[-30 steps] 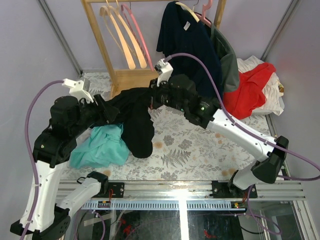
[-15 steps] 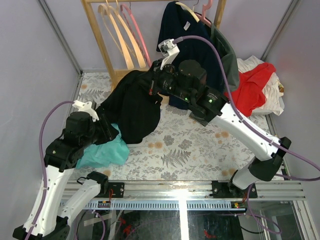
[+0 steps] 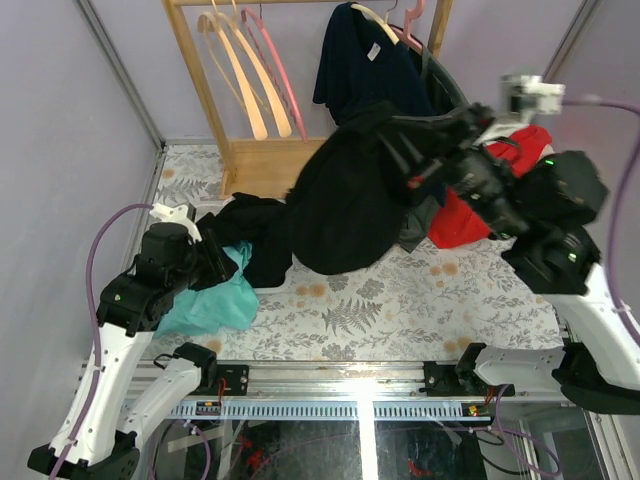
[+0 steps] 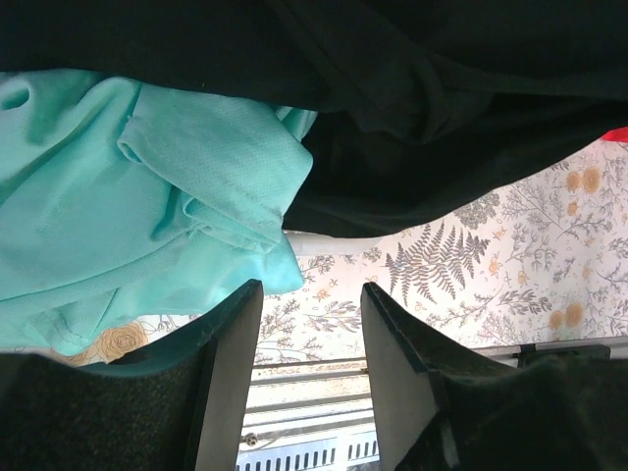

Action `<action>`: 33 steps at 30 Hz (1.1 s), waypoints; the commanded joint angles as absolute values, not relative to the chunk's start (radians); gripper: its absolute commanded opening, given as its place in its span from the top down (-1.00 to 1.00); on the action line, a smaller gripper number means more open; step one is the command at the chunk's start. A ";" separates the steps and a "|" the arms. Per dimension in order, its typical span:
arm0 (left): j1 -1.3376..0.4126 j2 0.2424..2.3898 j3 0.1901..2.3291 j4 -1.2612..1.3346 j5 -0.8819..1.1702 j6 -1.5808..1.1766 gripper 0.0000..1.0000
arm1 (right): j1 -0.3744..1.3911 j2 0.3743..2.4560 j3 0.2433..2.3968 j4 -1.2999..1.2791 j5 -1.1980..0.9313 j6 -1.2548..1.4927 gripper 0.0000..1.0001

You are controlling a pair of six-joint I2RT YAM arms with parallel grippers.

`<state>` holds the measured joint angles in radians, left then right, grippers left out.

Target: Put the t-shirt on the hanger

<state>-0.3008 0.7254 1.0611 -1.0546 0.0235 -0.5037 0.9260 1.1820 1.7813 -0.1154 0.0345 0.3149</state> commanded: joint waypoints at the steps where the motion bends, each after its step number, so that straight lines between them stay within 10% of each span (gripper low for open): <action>1: -0.304 0.735 1.054 -1.003 -0.005 -0.516 0.13 | 0.920 1.128 1.810 -0.061 0.167 0.183 1.00; 16: -0.303 0.789 1.084 -1.028 -0.256 -0.593 -0.02 | 0.920 0.857 1.430 -0.245 0.302 0.156 1.00; 25: -0.326 0.894 1.220 -0.718 0.161 -0.605 0.06 | 0.919 0.803 1.254 -0.288 0.288 0.202 1.00; 33: -0.601 1.144 1.224 -0.685 -0.103 -0.635 -0.05 | 0.919 0.780 1.222 -0.332 0.301 0.199 1.00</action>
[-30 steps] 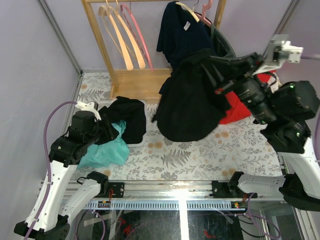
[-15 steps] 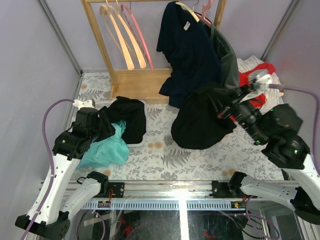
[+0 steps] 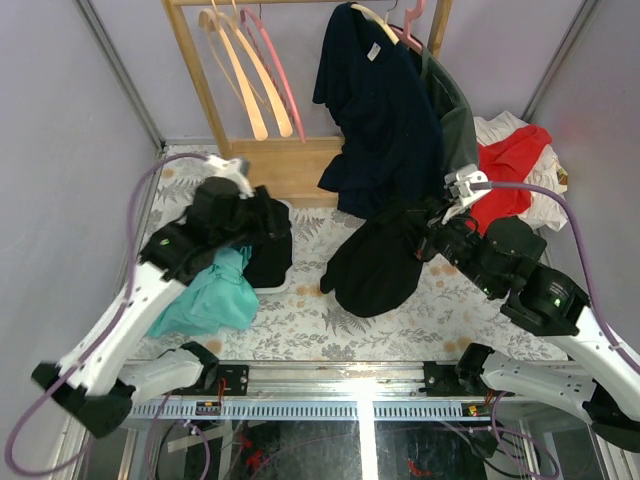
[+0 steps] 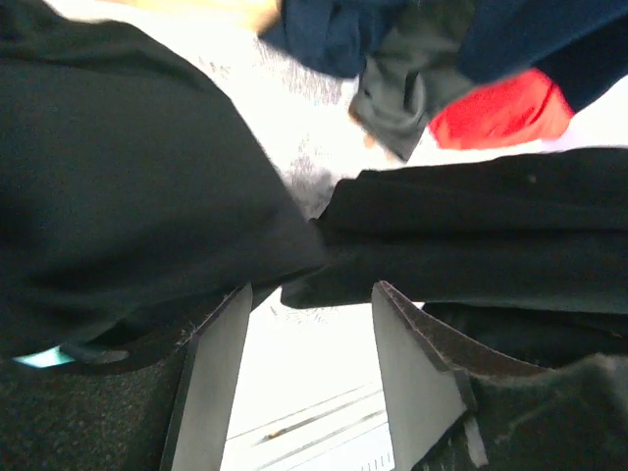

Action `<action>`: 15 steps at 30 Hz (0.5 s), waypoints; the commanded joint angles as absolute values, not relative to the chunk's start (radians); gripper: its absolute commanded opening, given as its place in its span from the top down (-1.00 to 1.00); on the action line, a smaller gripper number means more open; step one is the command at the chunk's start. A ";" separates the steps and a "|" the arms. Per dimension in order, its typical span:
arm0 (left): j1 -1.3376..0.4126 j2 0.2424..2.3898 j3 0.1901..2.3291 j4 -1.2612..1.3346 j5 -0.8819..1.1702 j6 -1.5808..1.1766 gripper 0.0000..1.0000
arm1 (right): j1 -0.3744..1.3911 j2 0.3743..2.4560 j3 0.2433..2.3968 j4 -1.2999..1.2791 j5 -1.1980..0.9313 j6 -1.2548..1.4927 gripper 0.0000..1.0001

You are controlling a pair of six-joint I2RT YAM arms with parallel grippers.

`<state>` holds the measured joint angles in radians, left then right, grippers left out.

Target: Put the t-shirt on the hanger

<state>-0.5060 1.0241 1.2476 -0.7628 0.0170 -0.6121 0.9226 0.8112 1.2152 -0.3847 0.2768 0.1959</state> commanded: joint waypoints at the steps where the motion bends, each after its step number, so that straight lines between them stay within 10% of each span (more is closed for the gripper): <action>1: -0.603 1.178 1.197 -0.669 -0.113 -0.640 -0.05 | 0.919 0.775 1.219 -0.339 0.305 0.198 1.00; 15: -0.172 1.203 0.770 -0.513 -0.028 -0.670 -0.05 | 0.919 0.713 1.200 -0.400 0.308 0.190 1.00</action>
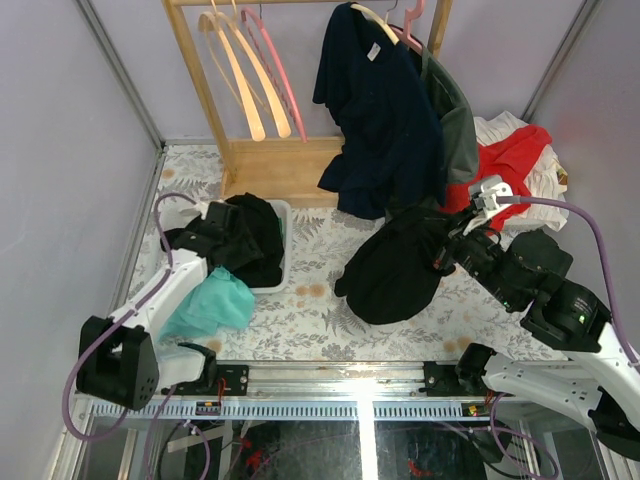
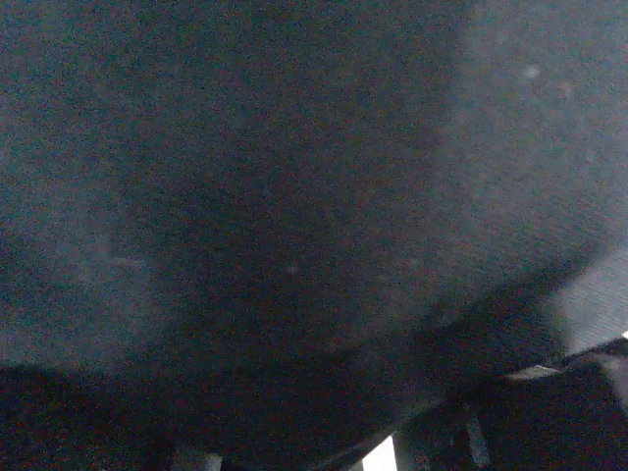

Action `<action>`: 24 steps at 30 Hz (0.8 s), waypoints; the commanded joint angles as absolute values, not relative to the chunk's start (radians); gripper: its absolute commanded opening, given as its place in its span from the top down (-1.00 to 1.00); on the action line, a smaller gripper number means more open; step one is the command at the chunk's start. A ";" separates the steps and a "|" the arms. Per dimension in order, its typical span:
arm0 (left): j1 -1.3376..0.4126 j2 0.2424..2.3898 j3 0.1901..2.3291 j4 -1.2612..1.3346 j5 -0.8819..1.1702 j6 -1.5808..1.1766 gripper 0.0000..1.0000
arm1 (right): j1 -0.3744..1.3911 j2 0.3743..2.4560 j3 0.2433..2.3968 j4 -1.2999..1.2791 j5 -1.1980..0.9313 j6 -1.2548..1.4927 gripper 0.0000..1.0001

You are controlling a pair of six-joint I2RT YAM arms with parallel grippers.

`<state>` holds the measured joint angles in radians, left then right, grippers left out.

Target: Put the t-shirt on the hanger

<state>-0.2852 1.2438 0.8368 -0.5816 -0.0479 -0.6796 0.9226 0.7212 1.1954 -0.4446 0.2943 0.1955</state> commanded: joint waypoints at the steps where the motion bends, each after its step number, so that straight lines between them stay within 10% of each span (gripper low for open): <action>1: -0.133 1.194 0.750 -0.510 -0.009 -0.660 -0.06 | 0.919 0.716 1.200 -0.400 0.305 0.191 1.00; 16: 0.302 1.185 0.805 -0.561 0.184 -0.566 -0.15 | 0.920 0.764 1.194 -0.376 0.237 0.213 1.00; 24: 0.107 1.037 0.988 -0.586 0.303 -0.541 -0.45 | 0.920 0.836 1.268 -0.411 0.170 0.260 1.00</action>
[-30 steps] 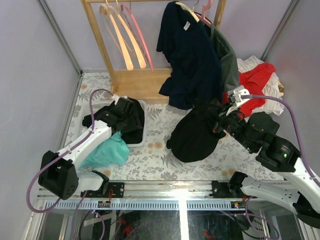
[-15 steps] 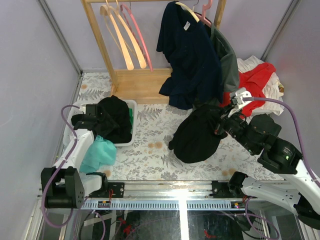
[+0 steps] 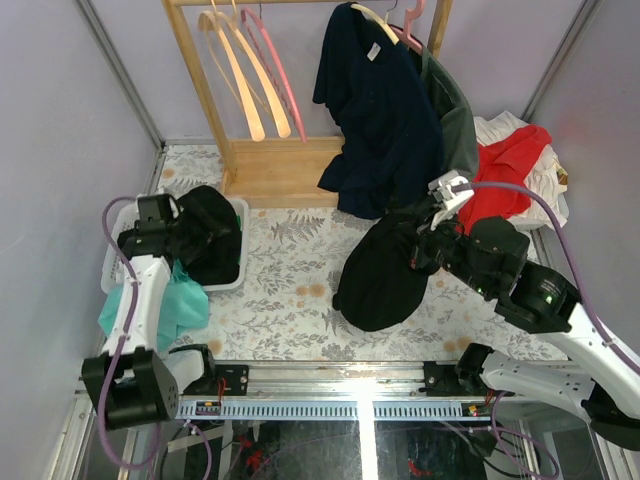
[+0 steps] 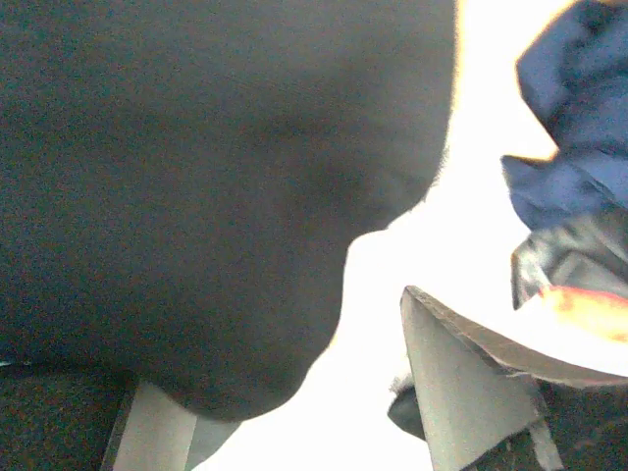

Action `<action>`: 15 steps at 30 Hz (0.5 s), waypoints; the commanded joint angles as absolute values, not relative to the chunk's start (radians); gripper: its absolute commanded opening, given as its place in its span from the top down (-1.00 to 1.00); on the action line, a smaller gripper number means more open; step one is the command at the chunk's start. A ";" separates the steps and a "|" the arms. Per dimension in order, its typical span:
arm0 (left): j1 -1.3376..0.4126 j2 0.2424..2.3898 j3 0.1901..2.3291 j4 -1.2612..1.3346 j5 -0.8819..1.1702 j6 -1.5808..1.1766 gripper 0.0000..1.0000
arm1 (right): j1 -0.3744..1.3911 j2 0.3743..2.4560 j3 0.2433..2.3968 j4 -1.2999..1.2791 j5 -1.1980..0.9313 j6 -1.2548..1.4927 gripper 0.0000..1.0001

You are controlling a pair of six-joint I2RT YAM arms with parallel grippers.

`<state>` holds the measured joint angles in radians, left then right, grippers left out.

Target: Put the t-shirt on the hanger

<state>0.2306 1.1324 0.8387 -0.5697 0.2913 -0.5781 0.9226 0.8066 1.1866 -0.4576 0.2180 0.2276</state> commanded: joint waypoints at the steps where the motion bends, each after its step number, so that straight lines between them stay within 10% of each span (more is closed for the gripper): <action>1: 0.074 1.022 1.020 -0.609 0.280 -0.545 -0.46 | 0.919 0.851 1.286 -0.420 0.170 0.271 1.00; 15: -0.553 0.845 1.044 -0.671 0.255 -0.574 -0.84 | 0.921 1.222 1.681 -0.558 0.277 0.314 1.00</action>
<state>-0.4141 0.8547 1.0885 -0.6533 0.2649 -0.5686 0.9218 1.1435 1.5410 -0.5655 0.2295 0.3054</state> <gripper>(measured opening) 0.901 0.029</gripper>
